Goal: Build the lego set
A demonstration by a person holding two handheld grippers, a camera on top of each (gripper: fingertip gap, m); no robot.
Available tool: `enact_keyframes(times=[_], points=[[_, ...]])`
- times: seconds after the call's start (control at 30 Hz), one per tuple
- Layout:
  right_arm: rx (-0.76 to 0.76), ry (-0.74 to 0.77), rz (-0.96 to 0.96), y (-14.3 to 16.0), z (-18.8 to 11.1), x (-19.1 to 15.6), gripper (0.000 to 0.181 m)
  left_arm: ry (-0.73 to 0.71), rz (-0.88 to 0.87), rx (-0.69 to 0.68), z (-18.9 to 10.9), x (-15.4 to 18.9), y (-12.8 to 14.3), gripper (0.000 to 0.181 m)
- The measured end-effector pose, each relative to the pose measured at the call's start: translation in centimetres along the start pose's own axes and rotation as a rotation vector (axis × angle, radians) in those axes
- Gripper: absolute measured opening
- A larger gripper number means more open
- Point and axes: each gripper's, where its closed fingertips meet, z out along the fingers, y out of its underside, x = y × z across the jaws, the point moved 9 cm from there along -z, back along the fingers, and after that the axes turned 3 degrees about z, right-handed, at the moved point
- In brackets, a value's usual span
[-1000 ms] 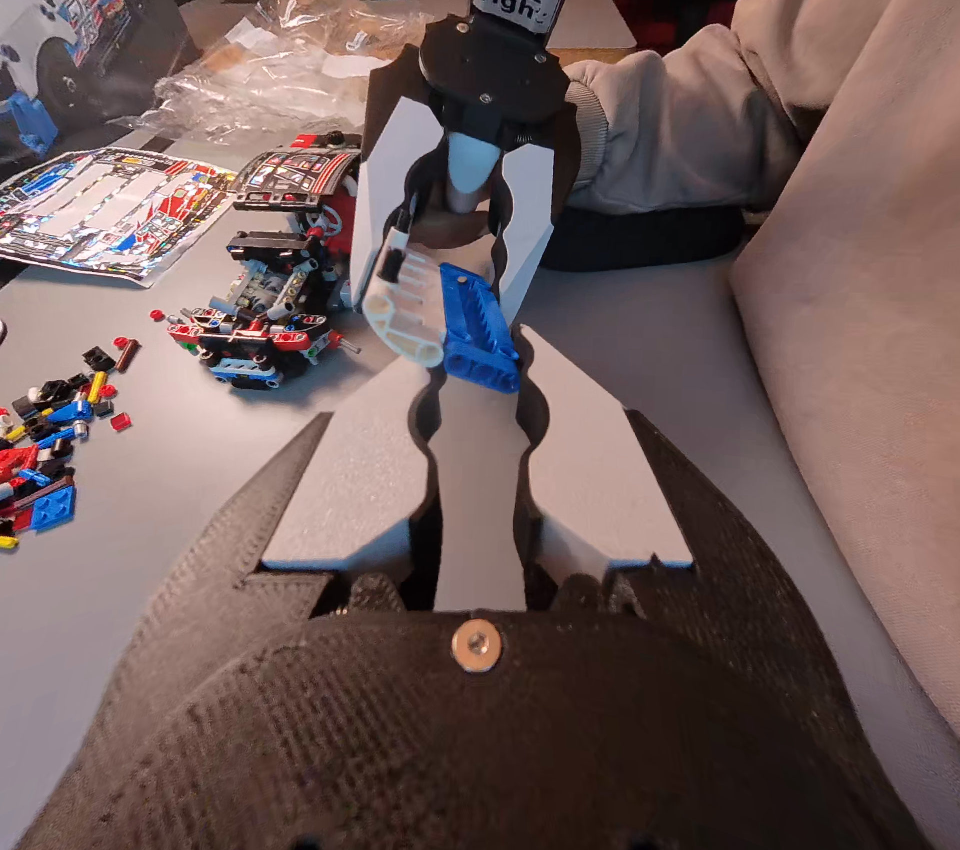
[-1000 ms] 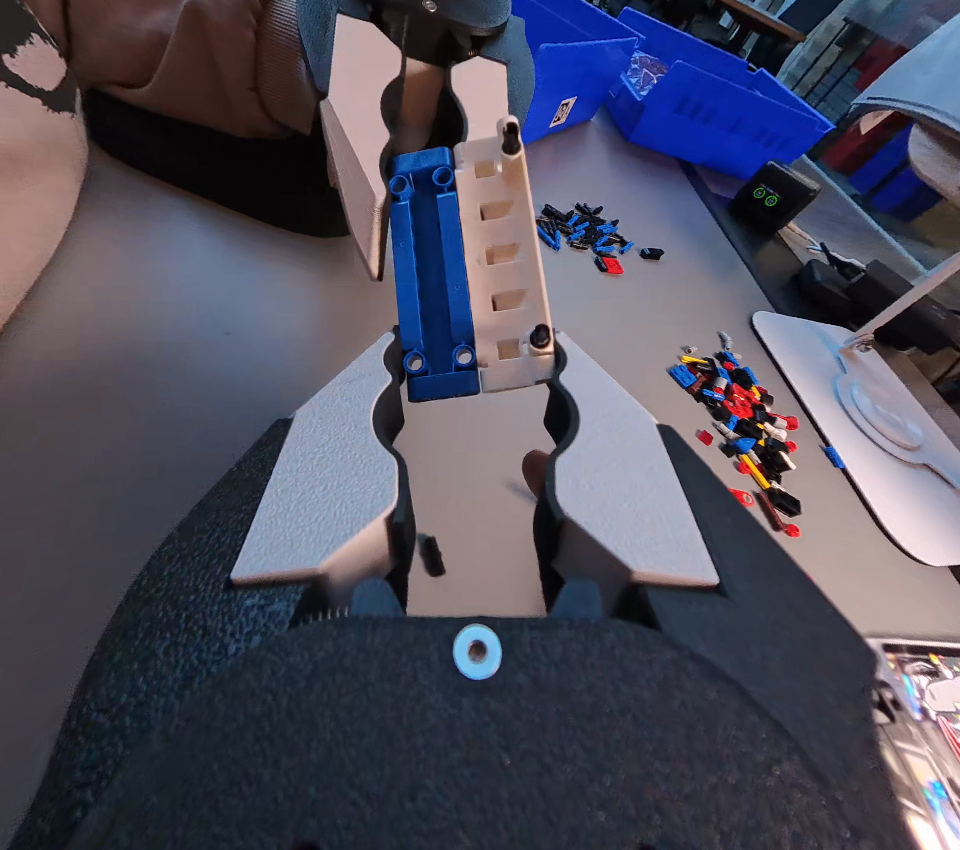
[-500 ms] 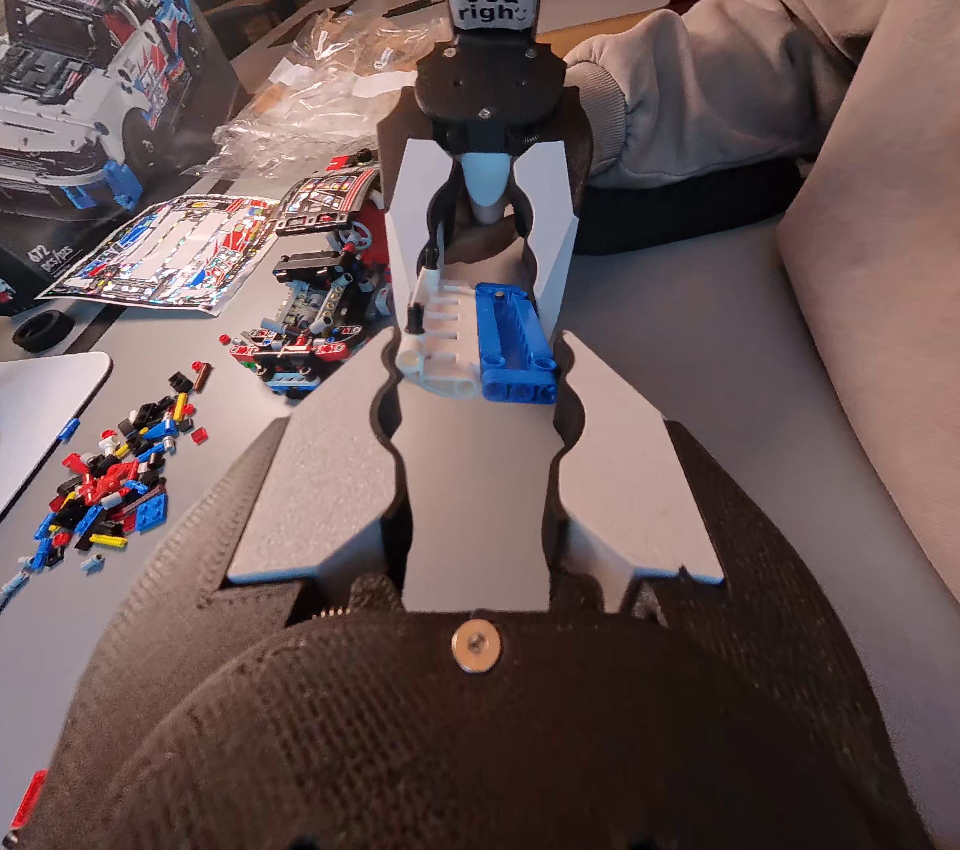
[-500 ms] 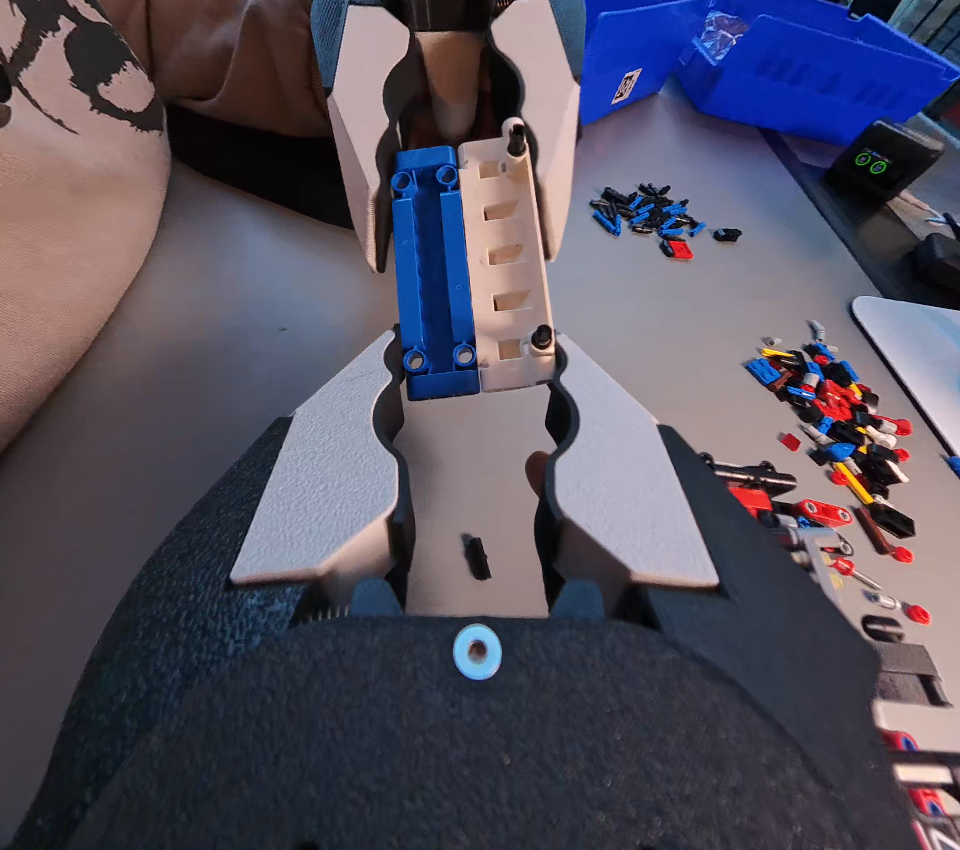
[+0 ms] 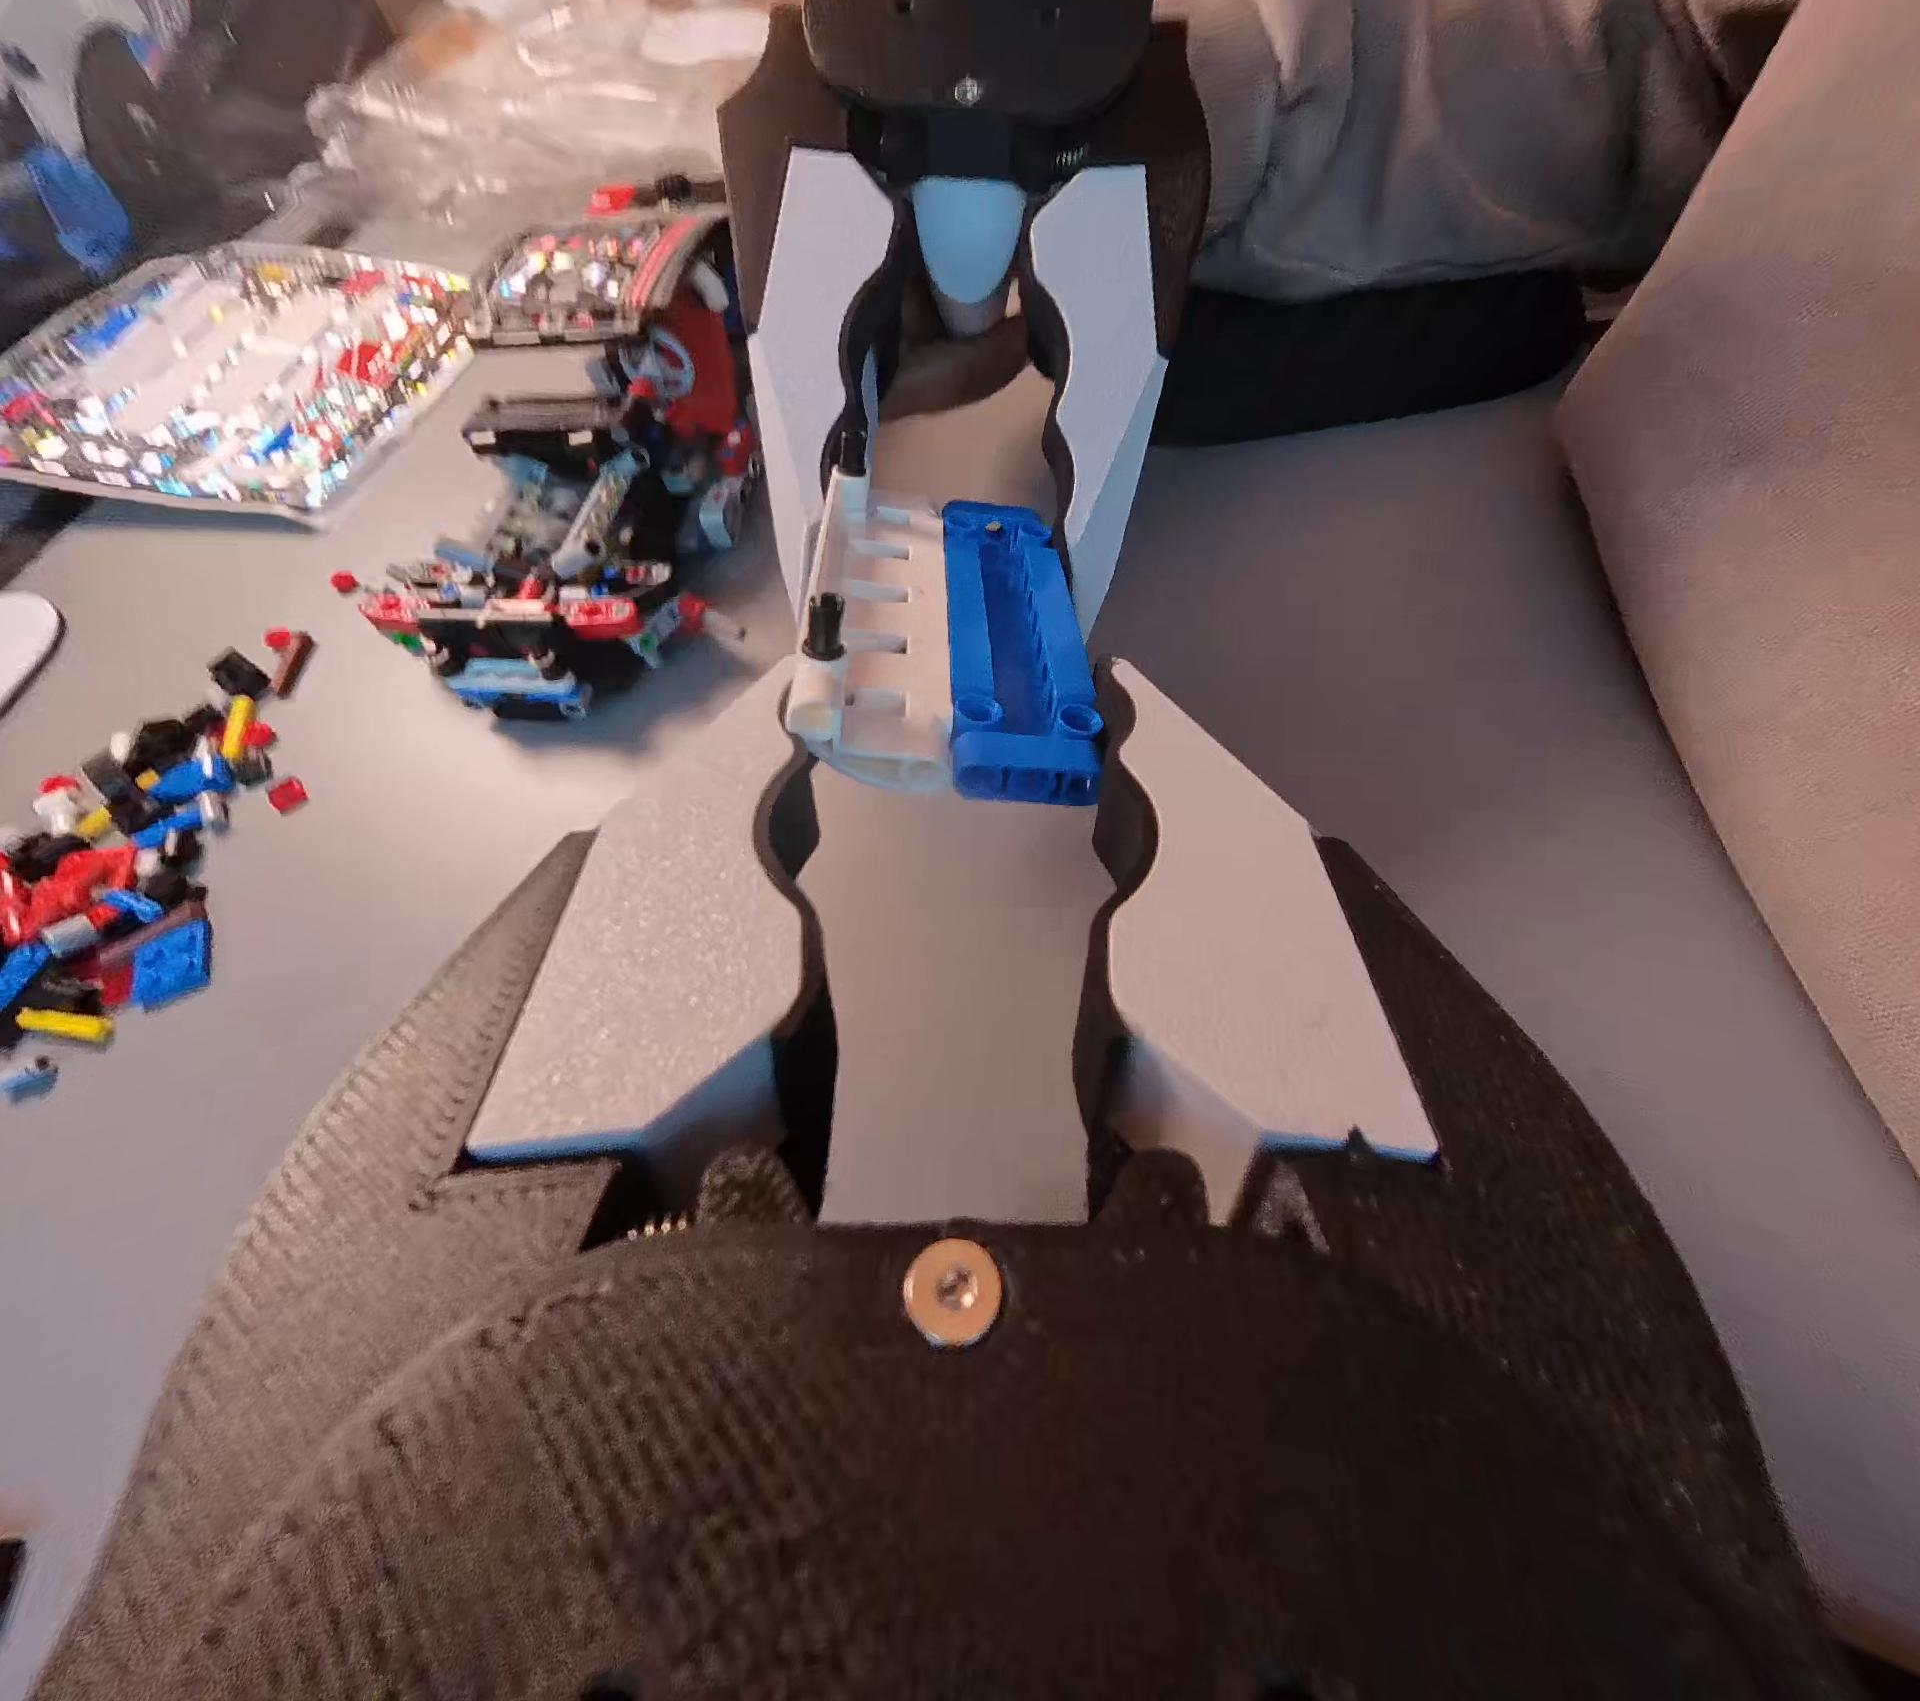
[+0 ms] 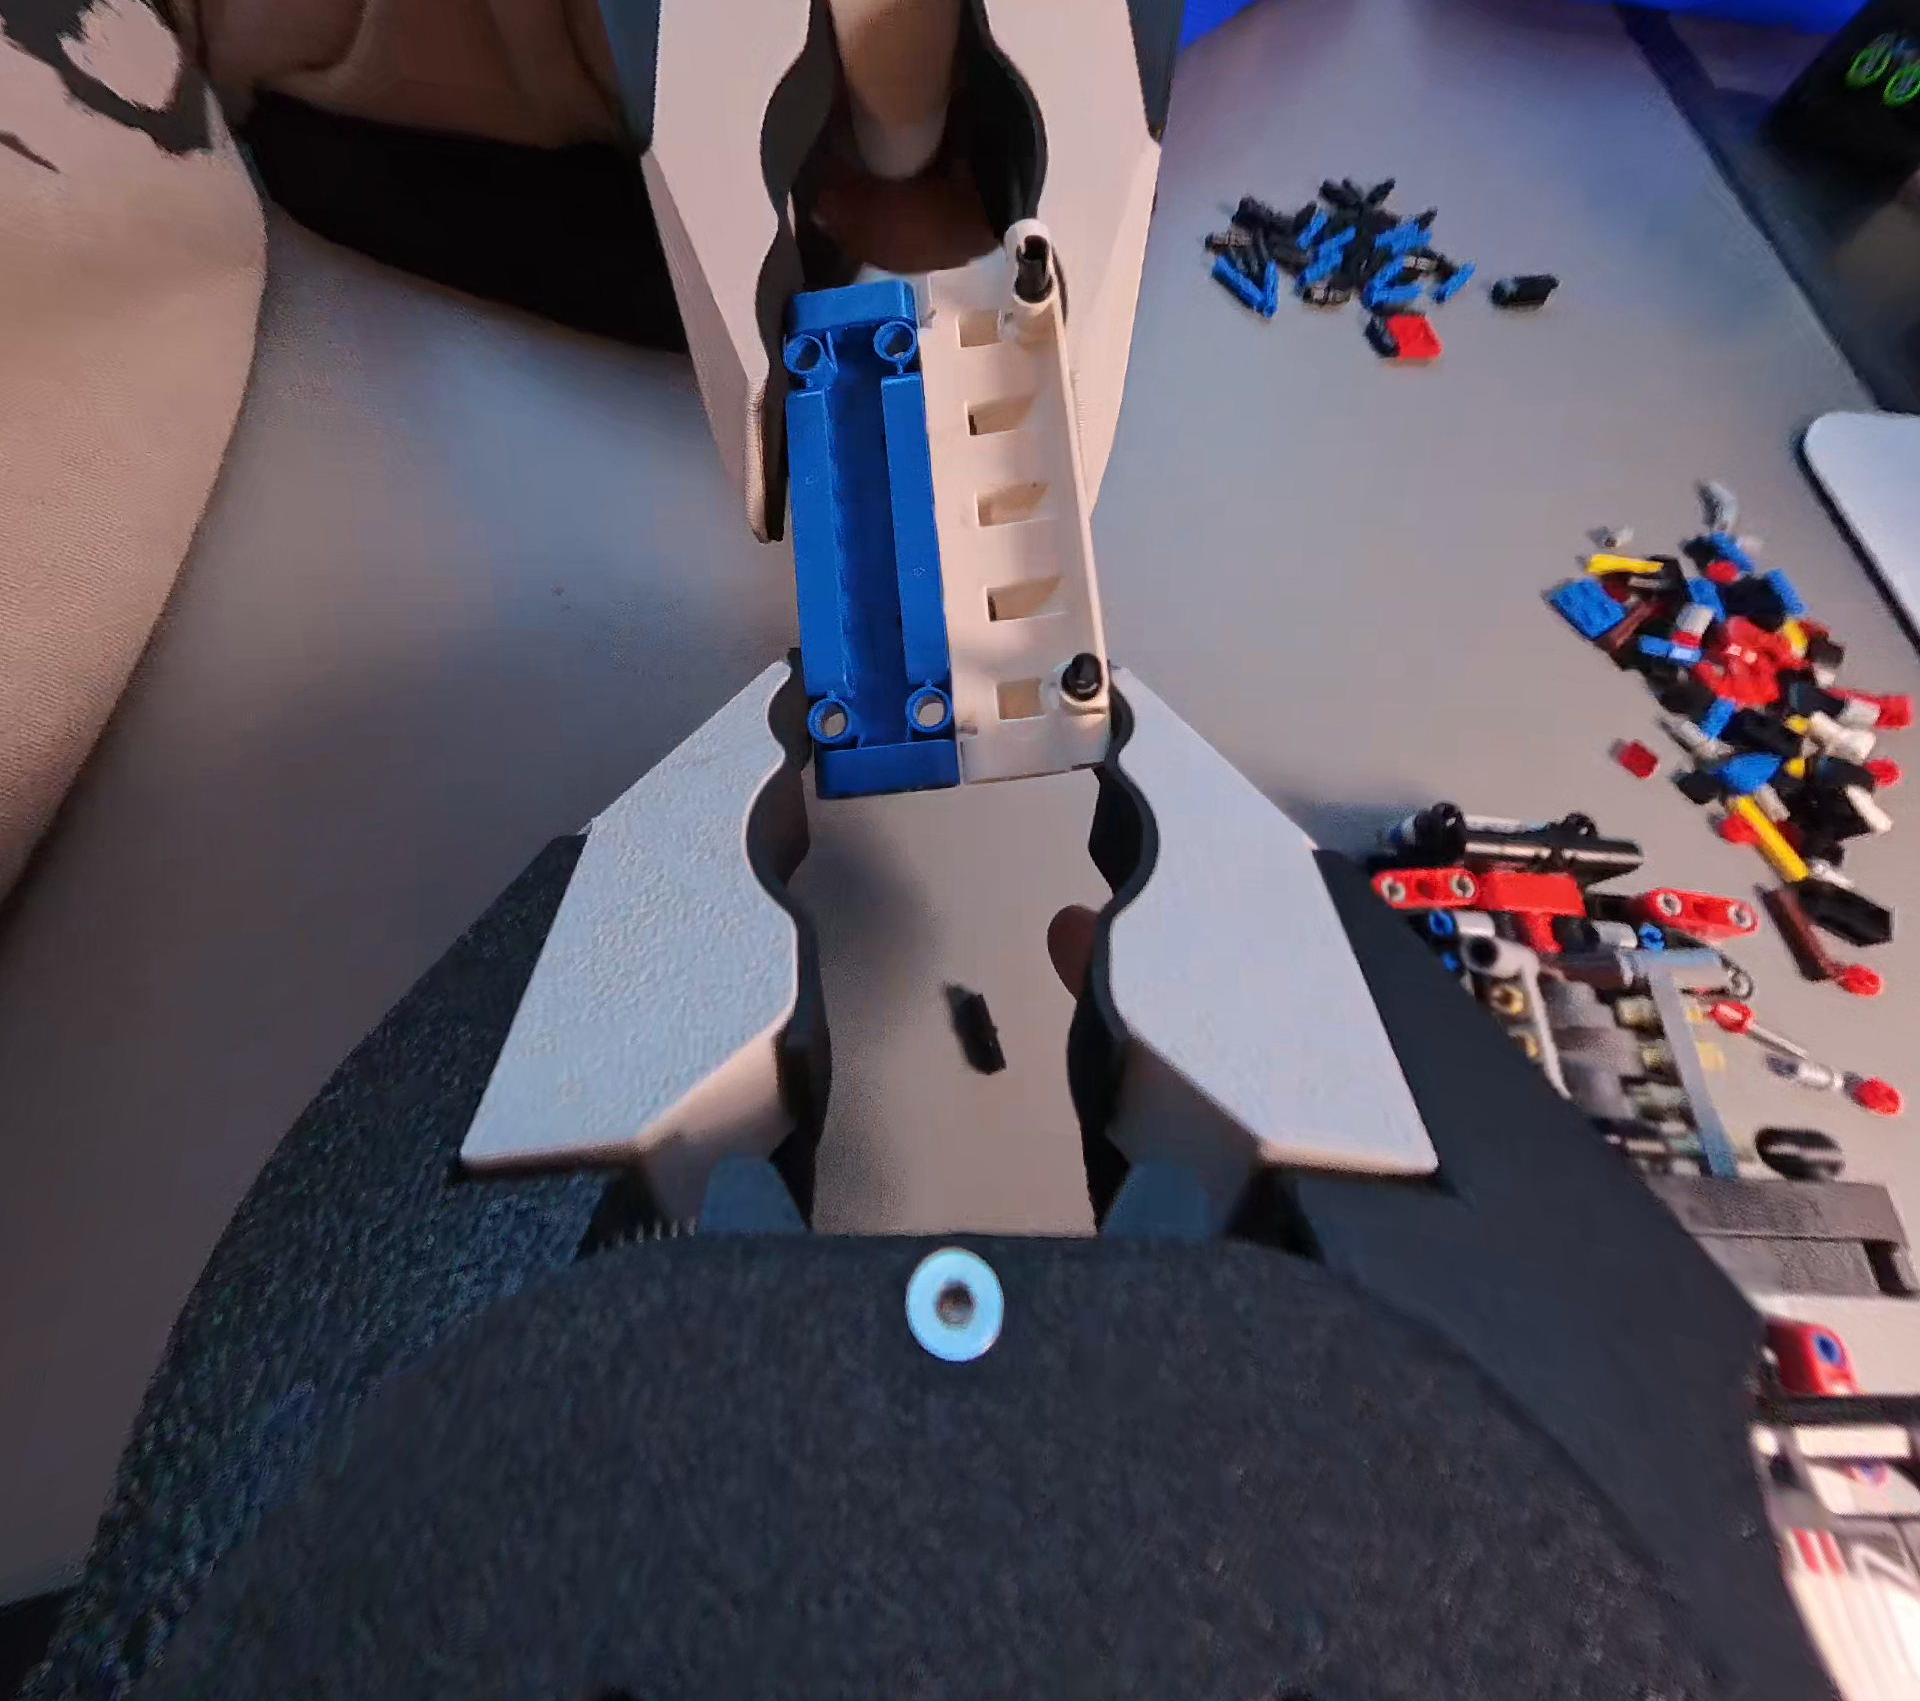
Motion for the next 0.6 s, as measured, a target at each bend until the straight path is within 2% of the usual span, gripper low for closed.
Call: enact_keyframes(times=[0.1, 0.17, 0.23, 0.33, 0.43, 0.5, 0.53, 0.6], points=[[-0.17, -0.02, 0.008, 1.0, 1.0, -0.3, 0.053, 0.005, 0.035, -0.144, 0.8, 0.1, 1.5, 0.064], [-0.249, -0.005, -0.014, 1.4, 1.9, -0.7, 0.053, 0.022, 0.086, -0.233, 1.5, 0.8, 2.2, 0.053], [-0.275, -0.007, -0.039, 1.5, 2.3, -1.0, 0.056, 0.034, 0.095, -0.324, 1.9, 1.0, 2.8, 0.054], [-0.316, 0.03, -0.023, 1.8, 0.0, 0.1, 0.064, 0.035, 0.047, -0.352, 1.7, 0.8, 2.9, 0.053], [-0.354, -0.008, 0.096, 3.4, -2.8, 1.2, 0.044, 0.04, -0.018, -0.37, 1.6, 0.7, 3.0, 0.053], [-0.398, -0.003, 0.108, 4.7, -3.0, 1.6, 0.041, 0.025, -0.044, -0.38, 1.7, 0.4, 3.0, 0.056], [-0.357, -0.011, 0.13, 4.6, -2.9, 1.6, 0.034, 0.021, -0.059, -0.383, 1.7, 0.3, 3.0, 0.058], [-0.368, 0.002, 0.108, 4.6, -2.6, 1.7, 0.025, 0.012, -0.084, -0.372, 1.8, 0.2, 3.1, 0.059]])
